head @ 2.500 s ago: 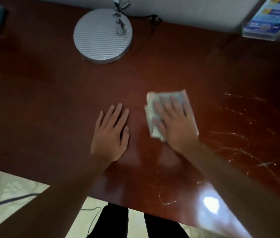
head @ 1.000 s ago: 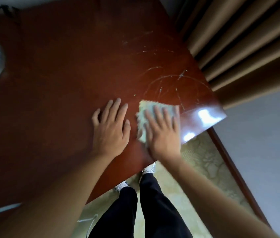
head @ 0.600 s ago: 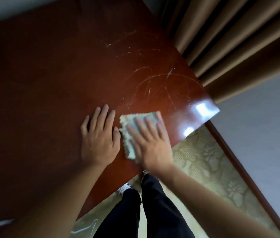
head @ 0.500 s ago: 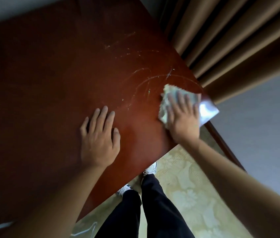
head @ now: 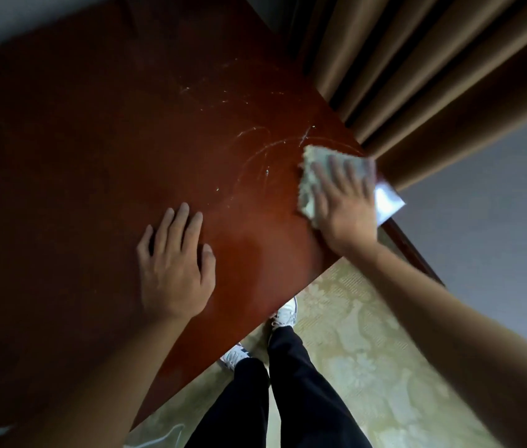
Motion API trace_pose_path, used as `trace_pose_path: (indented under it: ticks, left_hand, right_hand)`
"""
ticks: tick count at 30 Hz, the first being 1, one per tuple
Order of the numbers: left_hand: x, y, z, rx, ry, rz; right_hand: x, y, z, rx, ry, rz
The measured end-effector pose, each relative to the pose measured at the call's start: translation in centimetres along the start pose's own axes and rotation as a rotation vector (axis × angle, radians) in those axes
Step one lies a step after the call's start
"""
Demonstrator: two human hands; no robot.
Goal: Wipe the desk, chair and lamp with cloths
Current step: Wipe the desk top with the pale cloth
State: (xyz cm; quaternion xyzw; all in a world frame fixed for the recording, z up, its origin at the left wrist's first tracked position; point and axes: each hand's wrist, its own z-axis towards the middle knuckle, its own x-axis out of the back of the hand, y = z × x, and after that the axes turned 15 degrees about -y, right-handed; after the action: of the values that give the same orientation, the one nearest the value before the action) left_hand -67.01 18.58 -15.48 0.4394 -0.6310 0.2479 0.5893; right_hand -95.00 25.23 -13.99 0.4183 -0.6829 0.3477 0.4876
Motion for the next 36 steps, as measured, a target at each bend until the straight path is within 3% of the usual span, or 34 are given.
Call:
trace_pose_path:
  ticks: [2,4,8,12,15,17,19,22,25,29,33,36]
  left_hand:
    - [-0.1,0.0,0.1,0.001,0.007,-0.001]
    - [-0.2,-0.1,0.1,-0.002,0.020,0.005]
    - [-0.3,-0.2,0.0,-0.012,0.034,0.009]
    - [-0.4,-0.2,0.0,-0.010,0.037,0.014]
    - [-0.3,-0.1,0.1,-0.012,0.026,0.007]
    - [-0.4,-0.1,0.1,-0.005,0.032,0.000]
    - [-0.2,-0.2,0.1,-0.002,0.054,-0.026]
    - [0.2,0.2,0.4,-0.016,0.097,-0.132]
    - [1.5,-0.8,-0.4,0.082,0.165,-0.292]
    - [3.2,-5.8,-3.2,0.335,0.230,-0.303]
    - [3.7,-11.9,-7.2,0.555,0.248,-0.291]
    - [2.8,-13.5,-9.9,0.570,0.233,-0.306]
  right_hand:
    - [0.7,2.0,1.0,-0.194,0.006,0.095]
    - [-0.3,-0.5,-0.6,-0.238,0.043,0.092]
    - [-3.8,-8.3,-8.8,0.091,-0.017,0.047]
    - [-2.6,-4.0,-6.6,0.405,-0.086,-0.093]
    - [-0.2,-0.3,-1.6,0.127,-0.084,0.000]
    - [0.1,-1.5,-0.9,-0.028,-0.081,0.048]
    - [-0.7,-5.0,-3.0,0.030,-0.076,0.017]
    - [-3.2,-11.1,-9.6,0.309,-0.103,0.003]
    - [-4.7,-15.8,-14.0,0.585,-0.218,-0.098]
    - [-3.1,-19.2,-8.1,0.871,-0.296,-0.280]
    - [-1.2,-26.9,0.2,0.779,-0.227,-0.225]
    - [-2.1,-29.5,-0.7,0.736,-0.218,-0.211]
